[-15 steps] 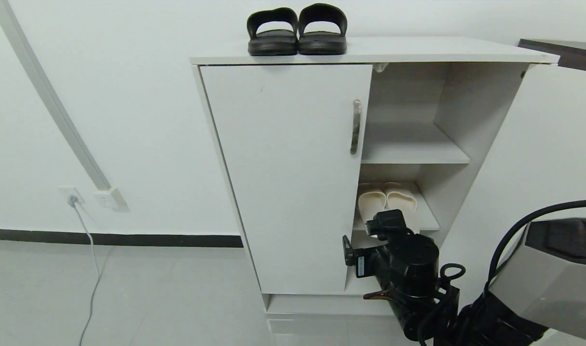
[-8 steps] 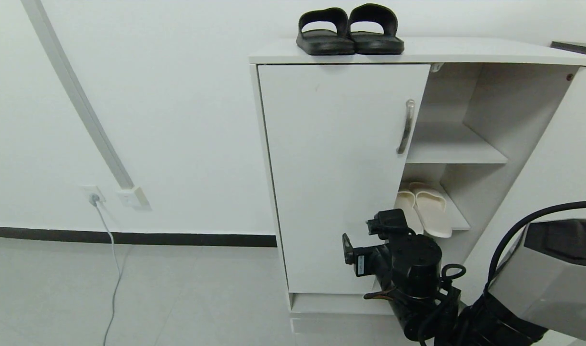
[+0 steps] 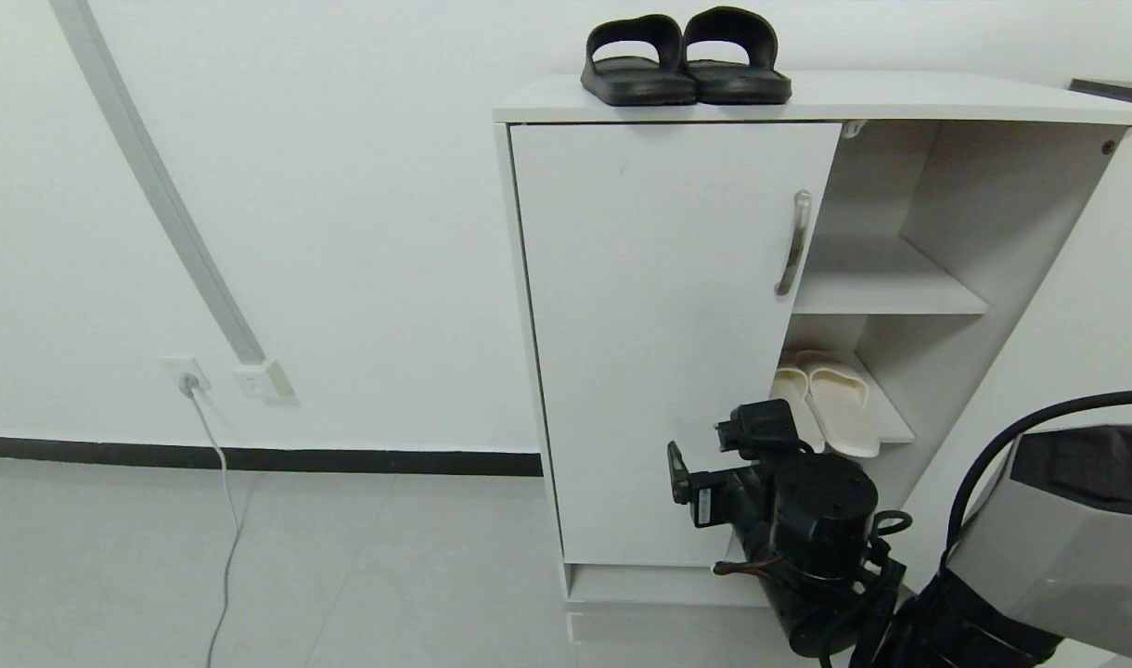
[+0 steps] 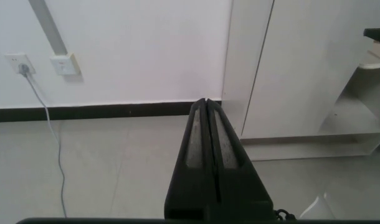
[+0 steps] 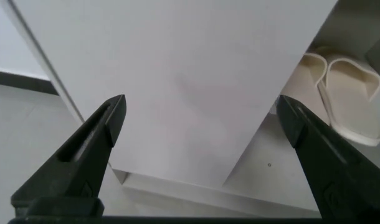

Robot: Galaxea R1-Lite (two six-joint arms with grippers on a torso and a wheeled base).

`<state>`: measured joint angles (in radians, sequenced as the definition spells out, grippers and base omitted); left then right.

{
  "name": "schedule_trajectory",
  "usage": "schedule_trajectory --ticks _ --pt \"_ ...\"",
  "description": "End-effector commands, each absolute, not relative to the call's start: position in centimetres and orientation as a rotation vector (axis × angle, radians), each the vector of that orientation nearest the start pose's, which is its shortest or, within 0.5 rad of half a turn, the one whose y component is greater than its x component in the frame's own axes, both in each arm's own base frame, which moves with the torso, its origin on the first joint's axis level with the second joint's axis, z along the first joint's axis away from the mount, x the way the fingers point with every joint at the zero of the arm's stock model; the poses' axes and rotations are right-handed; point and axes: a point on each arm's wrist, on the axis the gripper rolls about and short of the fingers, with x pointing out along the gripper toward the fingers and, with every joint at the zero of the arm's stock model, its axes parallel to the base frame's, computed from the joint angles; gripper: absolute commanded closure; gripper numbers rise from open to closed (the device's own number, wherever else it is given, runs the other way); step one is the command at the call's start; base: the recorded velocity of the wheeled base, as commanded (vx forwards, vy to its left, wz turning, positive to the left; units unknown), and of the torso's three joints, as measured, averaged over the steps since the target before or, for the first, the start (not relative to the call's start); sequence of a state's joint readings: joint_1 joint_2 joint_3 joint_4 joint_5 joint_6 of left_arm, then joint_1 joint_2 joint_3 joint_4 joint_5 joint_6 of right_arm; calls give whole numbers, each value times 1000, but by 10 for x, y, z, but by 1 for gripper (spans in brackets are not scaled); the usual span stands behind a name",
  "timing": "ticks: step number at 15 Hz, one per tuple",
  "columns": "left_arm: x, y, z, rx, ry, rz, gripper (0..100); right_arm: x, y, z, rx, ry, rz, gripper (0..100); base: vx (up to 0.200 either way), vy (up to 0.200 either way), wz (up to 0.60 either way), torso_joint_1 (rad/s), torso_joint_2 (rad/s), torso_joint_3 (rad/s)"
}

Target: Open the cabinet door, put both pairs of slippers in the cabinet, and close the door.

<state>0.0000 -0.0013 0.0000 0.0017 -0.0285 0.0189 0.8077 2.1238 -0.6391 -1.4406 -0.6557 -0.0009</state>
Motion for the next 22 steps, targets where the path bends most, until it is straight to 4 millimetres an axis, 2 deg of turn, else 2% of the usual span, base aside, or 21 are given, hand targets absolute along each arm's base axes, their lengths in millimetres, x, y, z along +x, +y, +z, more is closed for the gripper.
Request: schedule_trajectory --ticks 1,7,13,22 --pt "-23 -1 75 18 1 -28 100 248 241 82 -37 36 155 0 0 0 0 0 0 0" --pt "-23 -1 75 18 1 -29 100 248 240 80 -49 27 155 0 0 0 0 0 -19 -18" --pt "-23 -1 75 18 1 -29 100 247 241 79 -52 30 158 0 0 0 0 31 -368 -333" --pt "-23 -1 75 18 1 -29 100 245 242 78 -55 33 165 0 0 0 0 131 -463 -340"
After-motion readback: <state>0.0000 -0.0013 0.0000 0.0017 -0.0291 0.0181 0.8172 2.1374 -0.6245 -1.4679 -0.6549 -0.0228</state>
